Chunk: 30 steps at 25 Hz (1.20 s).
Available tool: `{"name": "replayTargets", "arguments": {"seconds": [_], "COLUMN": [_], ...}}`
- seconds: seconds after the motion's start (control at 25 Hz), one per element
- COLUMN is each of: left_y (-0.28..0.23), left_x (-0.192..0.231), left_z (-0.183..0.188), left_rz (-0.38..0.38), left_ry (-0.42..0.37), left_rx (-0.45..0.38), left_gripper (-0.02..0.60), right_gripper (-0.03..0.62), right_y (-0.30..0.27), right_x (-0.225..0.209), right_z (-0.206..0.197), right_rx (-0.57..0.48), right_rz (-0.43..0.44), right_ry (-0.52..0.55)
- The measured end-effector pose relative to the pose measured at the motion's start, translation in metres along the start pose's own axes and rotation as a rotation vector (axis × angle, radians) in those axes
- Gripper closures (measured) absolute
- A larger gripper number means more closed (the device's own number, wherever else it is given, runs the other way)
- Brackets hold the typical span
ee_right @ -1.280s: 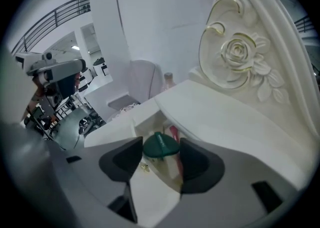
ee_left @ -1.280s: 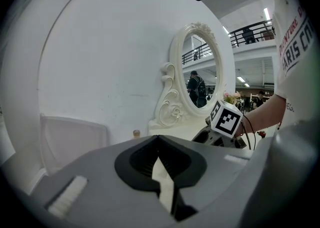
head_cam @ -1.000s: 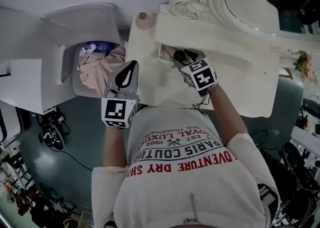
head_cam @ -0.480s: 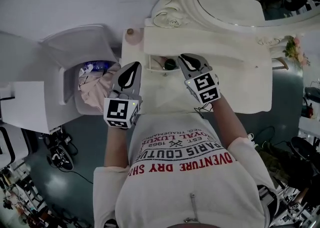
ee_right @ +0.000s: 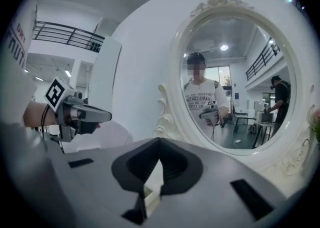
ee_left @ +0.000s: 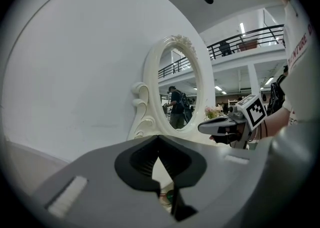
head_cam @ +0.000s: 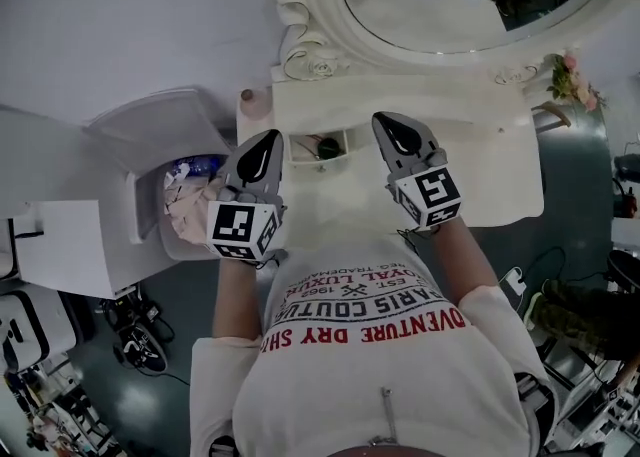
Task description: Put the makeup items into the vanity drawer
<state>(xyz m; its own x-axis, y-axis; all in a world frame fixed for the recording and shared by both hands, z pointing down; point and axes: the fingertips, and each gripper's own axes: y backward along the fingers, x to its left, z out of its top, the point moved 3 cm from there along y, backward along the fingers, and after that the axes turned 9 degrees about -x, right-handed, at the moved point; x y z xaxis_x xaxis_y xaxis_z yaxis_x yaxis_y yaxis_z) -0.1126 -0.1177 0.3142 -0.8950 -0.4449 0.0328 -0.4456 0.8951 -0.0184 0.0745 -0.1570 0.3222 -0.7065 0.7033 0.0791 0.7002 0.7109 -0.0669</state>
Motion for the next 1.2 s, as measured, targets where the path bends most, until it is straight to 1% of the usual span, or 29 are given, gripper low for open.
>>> {"name": "replayTargets", "arguments": {"seconds": [0.12,0.24,0.68,0.88,1.04,1.2], "left_y": [-0.005,-0.008,-0.008,-0.008,-0.008,-0.008], "left_x": [-0.005,-0.007,-0.012,-0.019,-0.023,-0.025], "left_z": [0.005,0.008,0.008,0.004,0.002,0.001], "left_rz": [-0.012,-0.010,0.017,0.019,0.016,0.010], "left_ry": [-0.009,-0.015,-0.014,-0.032,-0.033,-0.028], "left_rx": [-0.005,-0.011,-0.011,0.014,0.017,0.019], "left_gripper": [0.571,0.571,0.571,0.571,0.571,0.571], "right_gripper": [0.586,0.586,0.588,0.588,0.588,0.588], "right_y": [0.007,0.011,0.012,0.013,0.015,0.016], "right_x": [-0.008,-0.012,-0.008,-0.007,-0.006,-0.006], "right_z": [0.008,0.009,0.003,0.000,-0.002,-0.004], "right_rx": [-0.037,-0.047,-0.032,-0.014,-0.019,-0.008], "right_rz": [-0.027,-0.030,0.007,0.012,0.013,-0.006], "right_ry": [-0.027,-0.038,-0.008,-0.001,-0.003,0.017]}}
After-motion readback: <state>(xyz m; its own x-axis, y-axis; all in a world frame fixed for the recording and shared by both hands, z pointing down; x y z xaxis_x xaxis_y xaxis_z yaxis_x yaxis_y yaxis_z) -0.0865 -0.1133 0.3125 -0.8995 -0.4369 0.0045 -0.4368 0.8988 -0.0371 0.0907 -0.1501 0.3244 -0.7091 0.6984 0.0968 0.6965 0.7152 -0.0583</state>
